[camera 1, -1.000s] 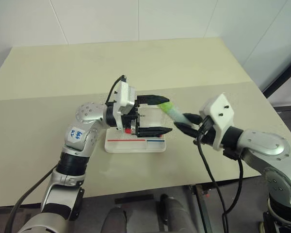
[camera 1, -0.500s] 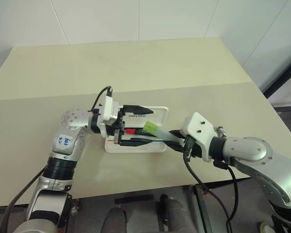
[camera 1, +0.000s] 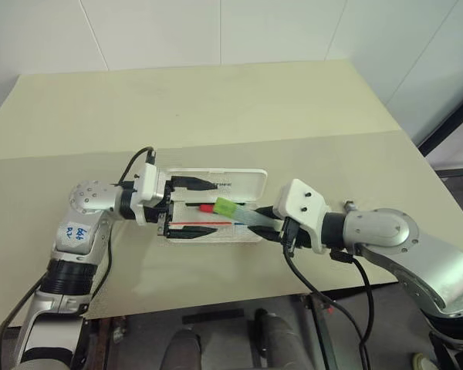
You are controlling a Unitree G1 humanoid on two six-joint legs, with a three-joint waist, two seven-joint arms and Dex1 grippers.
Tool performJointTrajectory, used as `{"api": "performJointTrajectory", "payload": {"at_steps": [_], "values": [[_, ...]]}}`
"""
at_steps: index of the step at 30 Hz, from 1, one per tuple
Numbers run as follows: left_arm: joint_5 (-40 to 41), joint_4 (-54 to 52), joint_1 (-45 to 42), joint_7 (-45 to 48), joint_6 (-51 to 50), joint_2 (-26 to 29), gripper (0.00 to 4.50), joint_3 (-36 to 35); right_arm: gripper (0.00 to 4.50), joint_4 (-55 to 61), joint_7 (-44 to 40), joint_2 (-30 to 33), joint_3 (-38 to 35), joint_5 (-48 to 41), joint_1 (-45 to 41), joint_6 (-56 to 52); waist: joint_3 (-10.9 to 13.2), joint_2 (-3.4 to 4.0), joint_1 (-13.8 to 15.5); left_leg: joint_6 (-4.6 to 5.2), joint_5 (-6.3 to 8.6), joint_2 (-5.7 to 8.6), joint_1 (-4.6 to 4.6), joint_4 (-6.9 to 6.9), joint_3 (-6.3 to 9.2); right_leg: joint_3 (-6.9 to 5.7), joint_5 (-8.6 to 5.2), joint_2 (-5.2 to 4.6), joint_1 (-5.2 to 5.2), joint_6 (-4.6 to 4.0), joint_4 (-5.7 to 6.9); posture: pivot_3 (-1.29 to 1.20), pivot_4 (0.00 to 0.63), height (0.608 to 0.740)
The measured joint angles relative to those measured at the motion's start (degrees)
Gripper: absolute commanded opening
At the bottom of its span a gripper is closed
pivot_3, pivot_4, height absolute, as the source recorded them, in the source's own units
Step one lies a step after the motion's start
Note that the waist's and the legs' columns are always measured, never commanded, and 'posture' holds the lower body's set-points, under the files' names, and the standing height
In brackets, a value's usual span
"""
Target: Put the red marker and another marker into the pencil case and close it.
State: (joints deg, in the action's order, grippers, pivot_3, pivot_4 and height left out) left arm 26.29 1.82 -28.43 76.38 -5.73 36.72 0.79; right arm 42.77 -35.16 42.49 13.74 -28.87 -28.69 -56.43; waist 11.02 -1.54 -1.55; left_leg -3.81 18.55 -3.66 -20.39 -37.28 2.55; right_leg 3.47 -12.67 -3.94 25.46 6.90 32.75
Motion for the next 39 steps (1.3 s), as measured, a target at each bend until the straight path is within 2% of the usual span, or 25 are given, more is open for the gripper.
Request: {"api": "performJointTrajectory", "payload": {"at_steps": [6,11,17,23,33,39], "values": [[-0.32,1.65,0.21,1.17,1.88,2.01,4.45,-1.16,1.11,-2.59,-1.88,-0.45,2.73,2.21,-1.15,3.08,0.00,0.00,-0.01,0.00,0.00,0.00,0.05,-0.05,0.00,0.00,-0.01,0.00,0.00,-0.03,0.12,0.00,0.150,0.740],[-1.55,8.98,-1.49,2.93,6.80,2.61,4.45,-2.25,1.11,-7.31,-4.54,-1.24,7.47,6.36,-2.65,7.67,0.00,0.00,-0.06,0.01,0.00,0.00,0.06,-0.07,0.00,0.00,-0.02,0.02,0.01,-0.04,0.18,0.00,0.150,0.740],[-2.84,14.73,-3.45,5.94,11.97,2.75,4.45,-2.20,1.11,-16.61,-6.52,-5.61,13.52,13.27,-9.50,13.75,0.00,0.00,-0.19,0.01,0.00,-0.01,0.09,-0.05,-0.02,0.00,0.02,0.02,0.02,0.03,0.25,0.00,0.150,0.740],[-2.86,14.76,-2.72,7.39,12.54,2.72,4.45,-2.14,1.11,-23.49,-6.94,-9.86,15.31,19.26,-11.67,17.23,0.00,0.01,-0.07,0.08,0.04,-0.01,0.04,0.03,-0.02,-0.04,0.10,0.01,0.09,0.19,0.56,0.00,0.150,0.740],[-2.16,12.48,-0.61,7.93,11.96,2.65,4.45,-2.27,1.11,-23.87,-9.75,-16.87,16.06,20.59,-13.40,17.56,0.00,0.01,-0.34,0.22,0.10,-0.08,0.11,-0.01,-0.02,-0.05,0.08,0.08,0.11,0.17,0.72,0.00,0.150,0.740],[-2.16,12.39,-0.21,8.30,11.94,2.65,4.45,-2.08,1.11,-23.67,-10.97,-18.90,17.59,20.99,-13.65,17.56,0.00,0.01,-0.14,0.23,0.10,-0.10,0.10,-0.07,-0.01,-0.05,0.07,0.10,0.11,0.15,0.77,0.00,0.150,0.740]]}}
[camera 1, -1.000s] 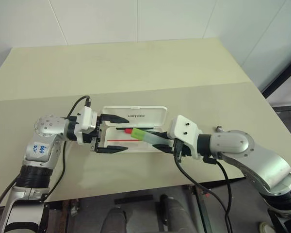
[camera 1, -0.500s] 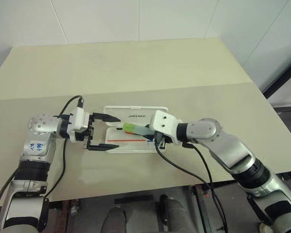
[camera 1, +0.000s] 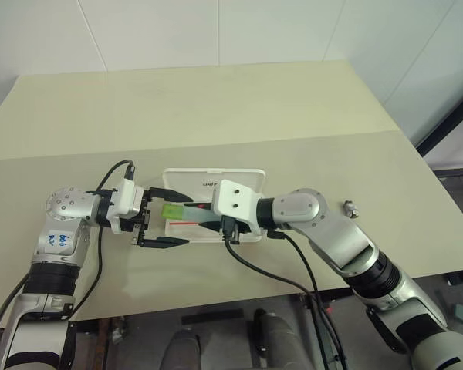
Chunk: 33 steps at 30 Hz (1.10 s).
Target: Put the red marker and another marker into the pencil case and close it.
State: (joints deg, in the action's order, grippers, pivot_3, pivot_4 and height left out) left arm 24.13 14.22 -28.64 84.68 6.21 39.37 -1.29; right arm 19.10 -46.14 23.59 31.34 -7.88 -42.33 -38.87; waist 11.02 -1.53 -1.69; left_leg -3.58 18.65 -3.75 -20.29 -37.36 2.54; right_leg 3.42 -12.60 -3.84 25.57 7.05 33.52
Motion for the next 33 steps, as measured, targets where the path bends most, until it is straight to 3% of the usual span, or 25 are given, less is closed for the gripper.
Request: {"api": "performJointTrajectory", "payload": {"at_steps": [33], "values": [[0.25,-4.63,0.50,-1.71,-1.24,-1.03,4.45,0.01,1.11,-15.90,-10.58,-2.73,2.56,4.76,-1.22,10.84,0.00,0.01,-0.14,0.01,0.00,0.00,0.05,-0.02,0.00,0.01,0.00,0.02,0.00,0.00,0.08,0.00,0.150,0.740]]}}
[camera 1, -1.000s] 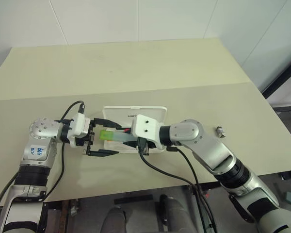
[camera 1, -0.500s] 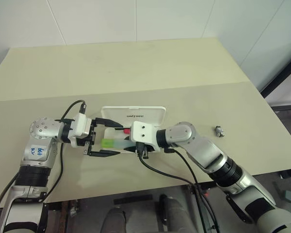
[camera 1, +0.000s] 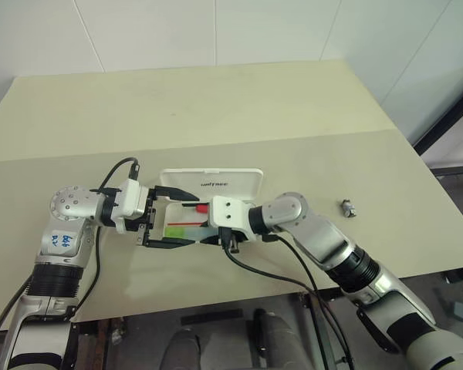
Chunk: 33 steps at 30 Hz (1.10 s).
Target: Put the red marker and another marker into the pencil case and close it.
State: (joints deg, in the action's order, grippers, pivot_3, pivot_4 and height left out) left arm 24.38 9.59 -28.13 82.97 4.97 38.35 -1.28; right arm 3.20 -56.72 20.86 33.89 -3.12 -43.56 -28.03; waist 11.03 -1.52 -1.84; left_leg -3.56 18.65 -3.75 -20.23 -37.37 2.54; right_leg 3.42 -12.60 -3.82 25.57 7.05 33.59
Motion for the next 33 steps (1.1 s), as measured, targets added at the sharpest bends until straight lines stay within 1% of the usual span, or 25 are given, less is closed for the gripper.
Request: {"api": "performJointTrajectory", "payload": {"at_steps": [7,20,26,33], "values": [[0.13,-0.34,0.00,-0.74,-0.06,-0.46,4.45,0.01,1.11,-3.66,-2.34,-0.55,-0.22,1.07,-1.66,2.16,0.00,0.00,-0.02,0.00,0.00,0.00,-0.01,0.00,0.00,0.00,0.00,0.00,0.00,0.00,-0.01,0.00,0.150,0.740],[0.21,-2.19,0.32,-1.75,-1.12,-1.24,4.45,0.01,1.11,-3.77,-3.16,-0.96,-0.51,1.69,-2.40,2.67,0.00,0.01,-0.01,0.00,0.00,0.00,-0.02,0.01,0.00,0.00,0.00,0.00,0.00,0.00,-0.01,0.00,0.150,0.740],[0.22,-2.18,0.31,-1.95,-1.16,-1.70,4.45,0.04,1.11,2.13,-2.56,-0.93,-3.05,1.07,-2.38,-1.58,0.00,0.01,0.06,0.00,0.00,0.00,-0.02,0.01,0.00,0.00,0.00,0.00,0.00,0.00,-0.02,0.00,0.150,0.740],[0.22,-2.14,-0.04,-2.05,-1.14,-2.44,4.45,0.16,1.11,3.46,-1.21,-1.40,-3.05,0.93,-2.27,-4.49,0.00,0.01,0.04,0.00,0.00,0.00,-0.02,0.00,0.00,0.00,0.00,0.00,0.00,0.00,-0.01,0.00,0.150,0.740]]}}
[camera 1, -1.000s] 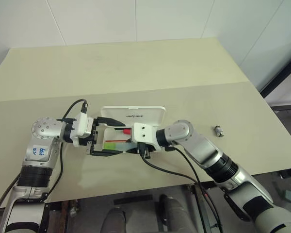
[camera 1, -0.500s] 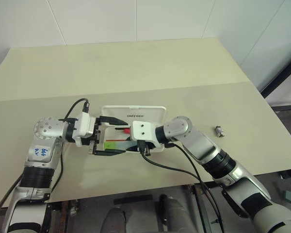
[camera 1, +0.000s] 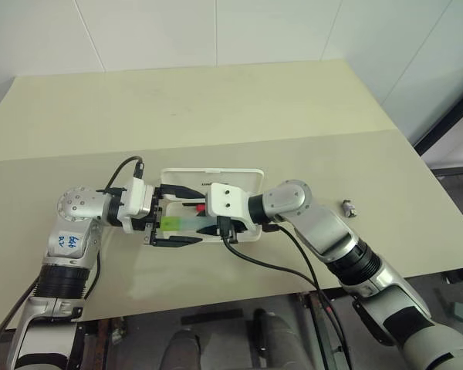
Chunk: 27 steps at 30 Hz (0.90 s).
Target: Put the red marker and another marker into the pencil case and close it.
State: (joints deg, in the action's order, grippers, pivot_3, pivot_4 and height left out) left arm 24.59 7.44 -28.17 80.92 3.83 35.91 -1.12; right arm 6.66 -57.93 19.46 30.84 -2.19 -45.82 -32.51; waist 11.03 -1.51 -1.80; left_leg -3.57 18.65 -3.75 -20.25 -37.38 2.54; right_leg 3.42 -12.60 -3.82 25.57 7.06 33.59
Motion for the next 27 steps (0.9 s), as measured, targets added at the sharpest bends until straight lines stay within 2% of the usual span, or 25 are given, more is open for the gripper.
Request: {"api": "performJointTrajectory", "payload": {"at_steps": [5,13,15,23,27], "values": [[0.00,0.08,-0.43,0.00,0.02,-0.51,4.45,0.00,1.11,-0.01,0.60,-0.59,0.00,-0.05,0.00,-0.31,0.00,0.00,-0.01,0.00,0.00,0.00,0.00,0.01,0.00,0.00,0.00,0.00,0.00,0.00,-0.02,0.00,0.150,0.740],[-0.01,0.14,-0.49,-0.08,0.04,-1.17,4.45,0.06,3.90,-1.01,1.30,-2.15,0.01,0.05,-0.03,0.04,0.00,0.00,-0.01,0.00,0.00,0.00,0.00,0.00,0.00,0.00,0.00,0.00,0.00,0.00,-0.01,0.00,0.150,0.740],[-0.01,0.13,-0.49,-0.16,0.04,-1.22,4.45,0.06,4.47,-1.45,1.30,-2.13,0.01,0.07,-0.03,0.05,0.00,0.00,-0.01,0.00,0.00,0.00,0.00,0.01,0.00,0.00,0.00,0.00,0.00,0.00,-0.01,0.00,0.150,0.740],[-0.01,0.07,-0.49,-0.86,0.02,-1.68,4.45,0.06,4.47,0.32,1.29,-1.43,0.01,-0.02,-0.02,-0.18,0.00,0.00,-0.01,0.00,0.00,0.00,0.00,0.02,0.00,0.00,0.00,0.00,0.00,0.00,-0.03,0.00,0.150,0.740],[0.05,-0.18,-0.48,-1.02,-0.14,-2.19,4.45,0.18,4.47,4.91,1.29,0.21,-0.46,-0.84,1.58,-2.61,0.00,0.00,0.04,0.00,0.00,0.00,-0.01,0.02,0.00,0.00,0.00,0.00,0.00,0.00,-0.04,0.00,0.150,0.740]]}}
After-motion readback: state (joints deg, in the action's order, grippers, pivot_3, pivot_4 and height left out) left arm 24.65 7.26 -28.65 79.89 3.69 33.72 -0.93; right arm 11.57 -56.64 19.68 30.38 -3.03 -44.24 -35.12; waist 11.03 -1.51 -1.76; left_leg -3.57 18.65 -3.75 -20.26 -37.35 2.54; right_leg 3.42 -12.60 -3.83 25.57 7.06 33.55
